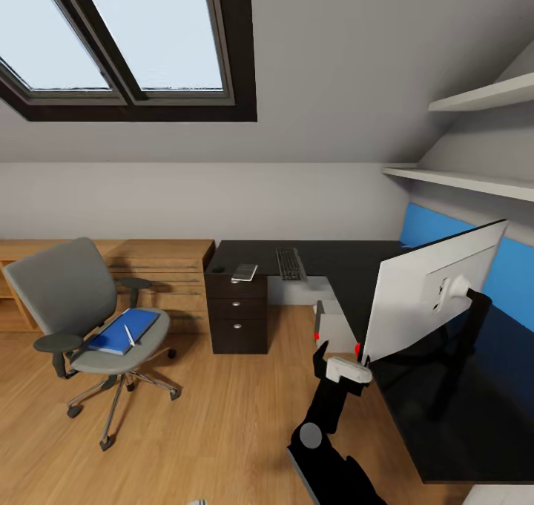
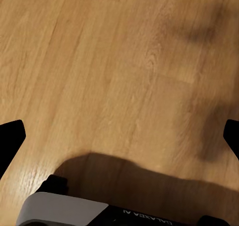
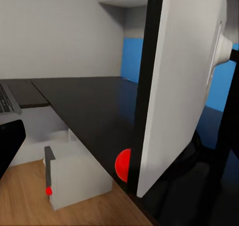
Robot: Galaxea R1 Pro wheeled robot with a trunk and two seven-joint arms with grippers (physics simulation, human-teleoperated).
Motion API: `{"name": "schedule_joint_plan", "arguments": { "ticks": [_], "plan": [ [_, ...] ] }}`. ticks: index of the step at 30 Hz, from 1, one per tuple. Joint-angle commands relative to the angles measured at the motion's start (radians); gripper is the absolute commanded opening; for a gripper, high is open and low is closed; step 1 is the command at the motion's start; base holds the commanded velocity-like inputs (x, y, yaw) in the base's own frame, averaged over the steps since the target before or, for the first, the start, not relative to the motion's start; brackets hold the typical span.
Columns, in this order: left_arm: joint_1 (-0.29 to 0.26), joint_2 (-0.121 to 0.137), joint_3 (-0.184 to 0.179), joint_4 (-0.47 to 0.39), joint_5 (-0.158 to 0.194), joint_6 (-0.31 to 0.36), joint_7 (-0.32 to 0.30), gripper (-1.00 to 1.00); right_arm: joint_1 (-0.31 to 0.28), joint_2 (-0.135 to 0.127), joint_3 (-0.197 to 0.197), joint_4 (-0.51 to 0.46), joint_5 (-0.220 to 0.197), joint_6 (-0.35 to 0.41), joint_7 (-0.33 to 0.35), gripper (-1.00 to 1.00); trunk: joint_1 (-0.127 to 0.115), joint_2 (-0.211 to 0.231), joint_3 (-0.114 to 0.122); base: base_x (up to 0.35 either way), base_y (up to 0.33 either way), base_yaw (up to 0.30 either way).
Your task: In the bedroom, organize the workspace by keeping the computer under the desk, ensuring the monitor is on the desk, placing the keyboard on the desk next to the monitor, placing the mouse on the desk next to the keyboard, moving the folder from the swivel chair onto the desk next to the mouse, stacking the notebook on top of the folder with the pen on top of the notebook, and positioning the swivel chair next to the desk.
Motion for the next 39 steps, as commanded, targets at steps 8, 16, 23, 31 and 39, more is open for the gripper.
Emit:
{"name": "schedule_joint_plan", "arguments": {
  "ticks": [8, 16, 23, 31, 39],
  "plan": [
    [-0.001, 0.002, -0.005, -0.002, 0.006, 0.002, 0.008, 1.00, 0.000, 0.000, 0.032, 0.003, 0.004, -0.010, -0.033, 1.00, 0.000, -0.001, -0.001, 0.000, 0.000, 0.000],
    [0.000, 0.002, -0.004, -0.001, 0.005, 0.001, 0.008, 1.00, 0.000, 0.000, 0.041, 0.004, 0.006, -0.012, -0.041, 1.00, 0.000, -0.001, -0.001, 0.116, 0.004, 0.000],
    [-0.001, 0.001, -0.004, 0.001, 0.006, 0.001, 0.007, 1.00, 0.000, 0.000, 0.039, 0.005, 0.008, -0.012, -0.043, 1.00, 0.000, -0.001, -0.002, 0.057, 0.002, 0.000],
    [-0.001, 0.002, -0.004, 0.001, 0.007, 0.001, 0.007, 1.00, 0.000, 0.000, 0.040, 0.005, 0.012, -0.012, -0.059, 1.00, 0.000, -0.001, -0.002, 0.005, 0.000, 0.000],
    [-0.001, 0.001, -0.005, 0.002, 0.007, 0.001, 0.007, 1.00, 0.000, 0.000, 0.035, 0.006, 0.013, -0.012, -0.093, 1.00, 0.000, -0.001, -0.002, 0.017, 0.000, 0.000]
  ]
}}
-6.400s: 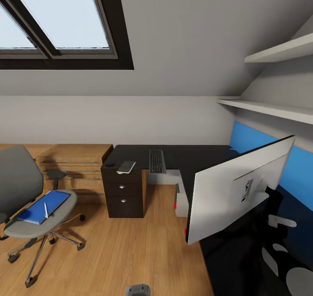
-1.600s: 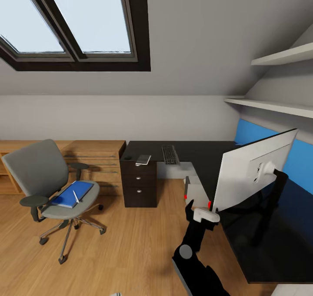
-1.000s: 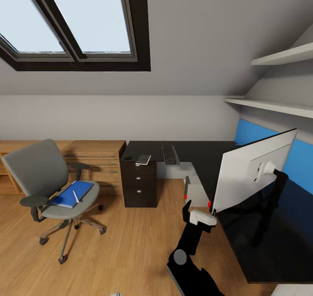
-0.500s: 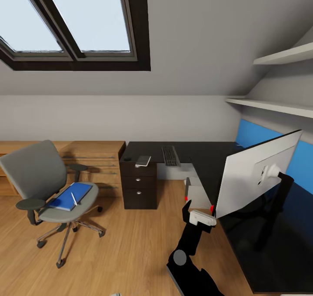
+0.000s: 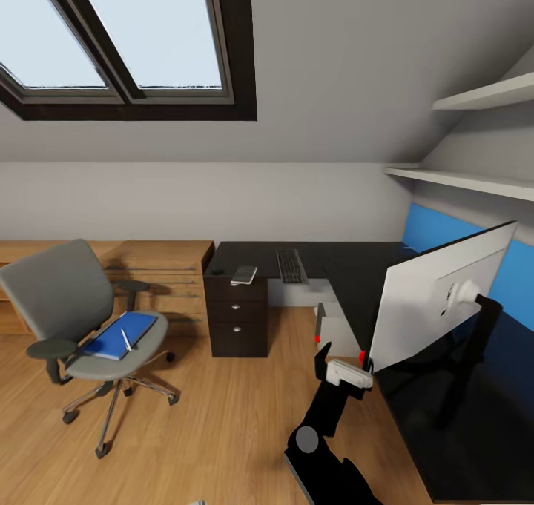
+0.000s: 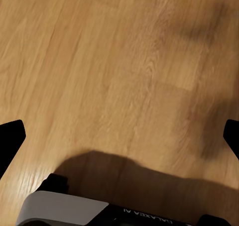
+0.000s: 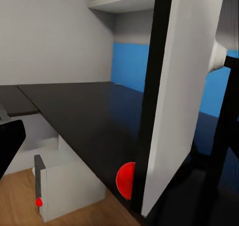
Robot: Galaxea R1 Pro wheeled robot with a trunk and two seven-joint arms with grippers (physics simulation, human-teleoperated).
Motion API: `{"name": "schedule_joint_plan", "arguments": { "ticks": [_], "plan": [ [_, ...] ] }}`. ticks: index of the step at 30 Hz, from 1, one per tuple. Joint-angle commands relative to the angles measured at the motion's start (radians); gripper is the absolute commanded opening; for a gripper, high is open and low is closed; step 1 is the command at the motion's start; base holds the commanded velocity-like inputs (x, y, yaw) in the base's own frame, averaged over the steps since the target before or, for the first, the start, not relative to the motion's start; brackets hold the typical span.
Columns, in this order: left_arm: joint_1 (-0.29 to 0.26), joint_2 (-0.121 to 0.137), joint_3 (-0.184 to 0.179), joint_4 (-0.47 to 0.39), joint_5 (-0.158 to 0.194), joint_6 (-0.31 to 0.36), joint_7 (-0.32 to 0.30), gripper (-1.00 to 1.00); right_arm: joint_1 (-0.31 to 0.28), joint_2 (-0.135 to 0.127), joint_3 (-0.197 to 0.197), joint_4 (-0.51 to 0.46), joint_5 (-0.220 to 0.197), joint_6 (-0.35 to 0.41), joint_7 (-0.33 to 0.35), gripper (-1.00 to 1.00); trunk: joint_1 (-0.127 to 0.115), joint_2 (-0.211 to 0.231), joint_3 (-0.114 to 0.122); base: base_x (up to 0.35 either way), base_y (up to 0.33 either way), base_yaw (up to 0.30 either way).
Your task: In the bedroom, organize the workspace by keeping the computer under the desk, ensuring the monitor is on the desk, placing the keyboard on the desk next to the monitor, placing the mouse on the desk next to the keyboard, moving the folder from the swivel chair onto the desk next to the mouse, stacking the notebook on top of the folder with the pen on top of the notebook, and positioning the swivel chair next to the desk.
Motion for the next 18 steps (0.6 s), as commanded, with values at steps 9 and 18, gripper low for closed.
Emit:
{"name": "schedule_joint_plan", "arguments": {
  "ticks": [9, 18],
  "plan": [
    [-0.001, 0.001, -0.006, -0.002, 0.006, -0.013, 0.008, 1.00, -0.001, 0.000, -0.002, 0.001, 0.001, -0.005, -0.034, 1.00, 0.000, -0.001, -0.001, 0.133, 0.000, 0.000],
    [-0.001, 0.001, -0.006, -0.002, 0.007, -0.019, 0.008, 1.00, -0.001, 0.000, -0.004, 0.001, 0.001, -0.002, -0.046, 1.00, 0.000, -0.001, -0.001, 0.018, 0.000, 0.000]
  ]
}}
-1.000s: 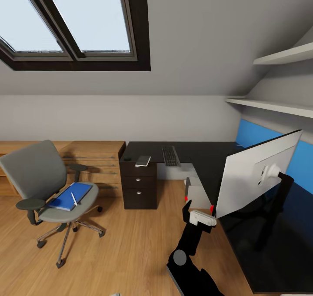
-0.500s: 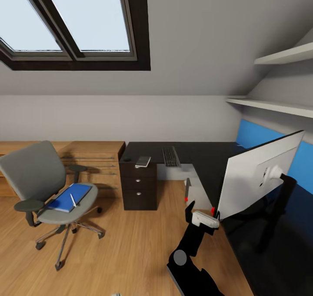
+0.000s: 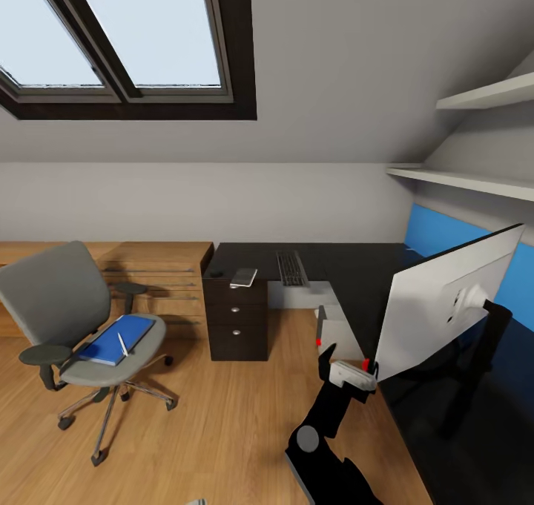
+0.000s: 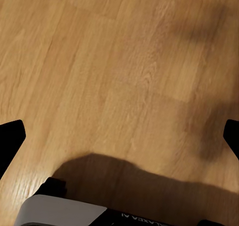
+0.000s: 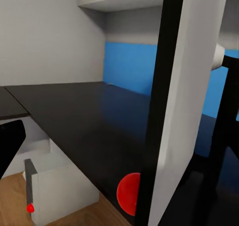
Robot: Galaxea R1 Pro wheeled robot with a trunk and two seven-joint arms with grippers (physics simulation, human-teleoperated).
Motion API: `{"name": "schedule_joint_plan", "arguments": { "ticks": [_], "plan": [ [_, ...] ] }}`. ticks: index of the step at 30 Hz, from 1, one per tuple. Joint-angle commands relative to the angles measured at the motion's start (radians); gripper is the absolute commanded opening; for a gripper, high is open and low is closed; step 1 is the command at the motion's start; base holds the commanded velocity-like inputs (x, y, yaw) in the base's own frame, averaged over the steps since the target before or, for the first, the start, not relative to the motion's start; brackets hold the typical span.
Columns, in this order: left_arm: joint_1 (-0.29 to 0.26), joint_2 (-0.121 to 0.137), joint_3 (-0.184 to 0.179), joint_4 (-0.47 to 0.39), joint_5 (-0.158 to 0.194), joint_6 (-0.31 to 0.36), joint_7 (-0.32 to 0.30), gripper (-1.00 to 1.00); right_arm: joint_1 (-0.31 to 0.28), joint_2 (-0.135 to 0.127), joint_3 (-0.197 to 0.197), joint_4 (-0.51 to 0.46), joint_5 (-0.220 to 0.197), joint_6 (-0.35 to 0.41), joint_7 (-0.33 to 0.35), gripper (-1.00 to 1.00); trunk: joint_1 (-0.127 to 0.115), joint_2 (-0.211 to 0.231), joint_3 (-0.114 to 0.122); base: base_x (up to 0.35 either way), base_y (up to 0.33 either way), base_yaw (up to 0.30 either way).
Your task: In the bedroom, organize the workspace by keeping the computer under the desk, ensuring the monitor is on the desk, placing the keyboard on the desk next to the monitor, placing the mouse on the desk next to the keyboard, moving the folder from the swivel chair onto the desk next to the mouse, stacking the notebook on top of the folder with the pen on top of the notebook, and positioning the swivel chair next to the desk.
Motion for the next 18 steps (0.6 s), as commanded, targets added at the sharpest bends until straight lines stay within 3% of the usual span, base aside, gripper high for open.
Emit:
{"name": "schedule_joint_plan", "arguments": {
  "ticks": [1, 6, 11, 17, 18],
  "plan": [
    [-0.001, 0.001, -0.005, -0.002, 0.005, 0.002, 0.008, 1.00, -0.001, 0.000, -0.001, 0.001, 0.001, -0.006, -0.004, 1.00, 0.000, -0.001, -0.001, 0.004, 0.000, 0.000],
    [0.000, 0.001, -0.005, -0.002, 0.006, 0.002, 0.008, 1.00, -0.001, 0.000, -0.027, 0.001, 0.001, -0.005, -0.004, 1.00, 0.000, -0.001, -0.001, 0.002, 0.000, 0.000],
    [-0.001, 0.001, -0.006, -0.002, 0.006, 0.002, 0.008, 1.00, -0.002, -0.003, -0.096, 0.000, 0.001, -0.004, 0.004, 1.00, 0.000, -0.001, -0.001, 0.000, 0.000, 0.000],
    [-0.001, 0.001, -0.006, -0.002, 0.007, 0.002, 0.008, 1.00, -0.003, -0.045, -0.112, -0.001, -0.001, -0.003, 0.006, 1.00, 0.000, -0.001, -0.001, 0.000, 0.000, 0.000],
    [-0.001, 0.001, -0.006, -0.002, 0.007, 0.002, 0.008, 1.00, -0.004, -0.062, -0.115, -0.003, -0.002, -0.003, 0.006, 1.00, 0.000, -0.001, -0.001, 0.000, 0.000, 0.000]
  ]
}}
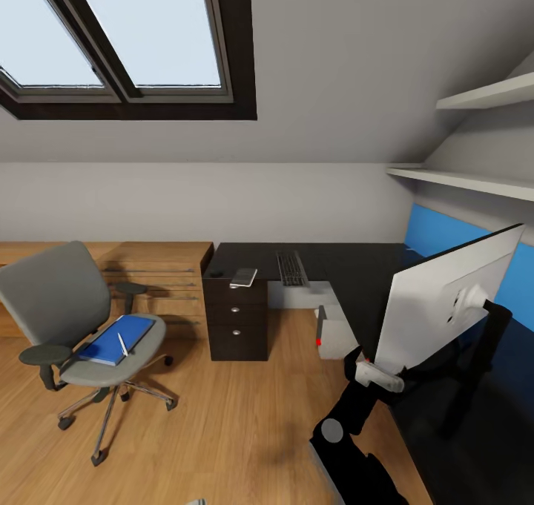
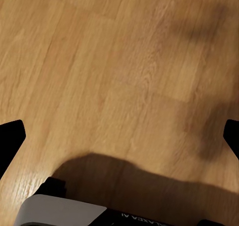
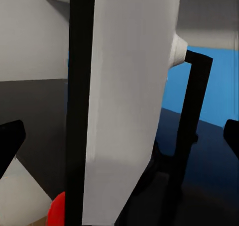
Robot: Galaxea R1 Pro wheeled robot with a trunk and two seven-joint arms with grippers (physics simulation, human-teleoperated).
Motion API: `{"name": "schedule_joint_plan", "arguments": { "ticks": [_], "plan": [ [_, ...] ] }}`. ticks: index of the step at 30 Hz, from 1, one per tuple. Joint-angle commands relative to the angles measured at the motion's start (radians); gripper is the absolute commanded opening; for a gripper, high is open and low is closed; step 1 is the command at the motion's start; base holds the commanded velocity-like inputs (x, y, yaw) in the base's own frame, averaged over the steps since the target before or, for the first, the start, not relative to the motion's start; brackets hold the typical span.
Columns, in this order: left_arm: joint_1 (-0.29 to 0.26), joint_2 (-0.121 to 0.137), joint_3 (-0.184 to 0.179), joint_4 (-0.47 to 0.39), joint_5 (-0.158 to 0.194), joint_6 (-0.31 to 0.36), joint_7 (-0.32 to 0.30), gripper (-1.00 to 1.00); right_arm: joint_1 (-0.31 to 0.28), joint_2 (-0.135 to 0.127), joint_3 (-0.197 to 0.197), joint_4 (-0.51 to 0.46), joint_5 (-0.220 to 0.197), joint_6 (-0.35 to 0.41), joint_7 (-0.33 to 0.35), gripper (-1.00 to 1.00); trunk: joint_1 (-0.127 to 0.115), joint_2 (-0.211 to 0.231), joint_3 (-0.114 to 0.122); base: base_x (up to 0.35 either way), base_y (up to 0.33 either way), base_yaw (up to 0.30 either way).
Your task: In the bedroom, organize the workspace by keeping the computer under the desk, ensuring the monitor is on the desk, placing the keyboard on the desk next to the monitor, placing the mouse on the desk next to the keyboard, moving the folder from the swivel chair onto the desk next to the mouse, stacking the notebook on top of the folder with the pen on top of the notebook, and positioning the swivel chair next to the desk.
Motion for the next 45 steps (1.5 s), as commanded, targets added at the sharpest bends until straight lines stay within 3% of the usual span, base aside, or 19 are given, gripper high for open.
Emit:
{"name": "schedule_joint_plan", "arguments": {
  "ticks": [1, 23, 32, 45],
  "plan": [
    [-0.001, 0.001, -0.005, -0.002, 0.006, 0.002, 0.008, 1.00, -0.001, -0.005, 0.000, 0.001, 0.001, -0.006, -0.003, 1.00, 0.000, -0.001, -0.001, 0.015, 0.000, 0.000],
    [-0.001, -0.012, -0.005, 0.023, 0.003, 0.002, 0.008, 1.00, -0.002, -0.024, -0.002, -0.001, 0.002, -0.005, -0.008, 1.00, 0.000, -0.001, -0.001, 0.079, 0.000, 0.000],
    [-0.001, -0.012, -0.005, 0.024, 0.003, 0.002, 0.008, 1.00, -0.003, -0.026, -0.037, -0.002, 0.002, -0.005, -0.004, 1.00, 0.000, -0.001, -0.001, 0.128, 0.000, 0.000],
    [-0.001, -0.012, -0.005, 0.024, 0.003, 0.002, 0.008, 1.00, -0.003, -0.026, -0.041, -0.003, 0.002, -0.005, -0.007, 1.00, 0.000, -0.001, -0.001, -0.038, -0.082, 0.000]
  ]
}}
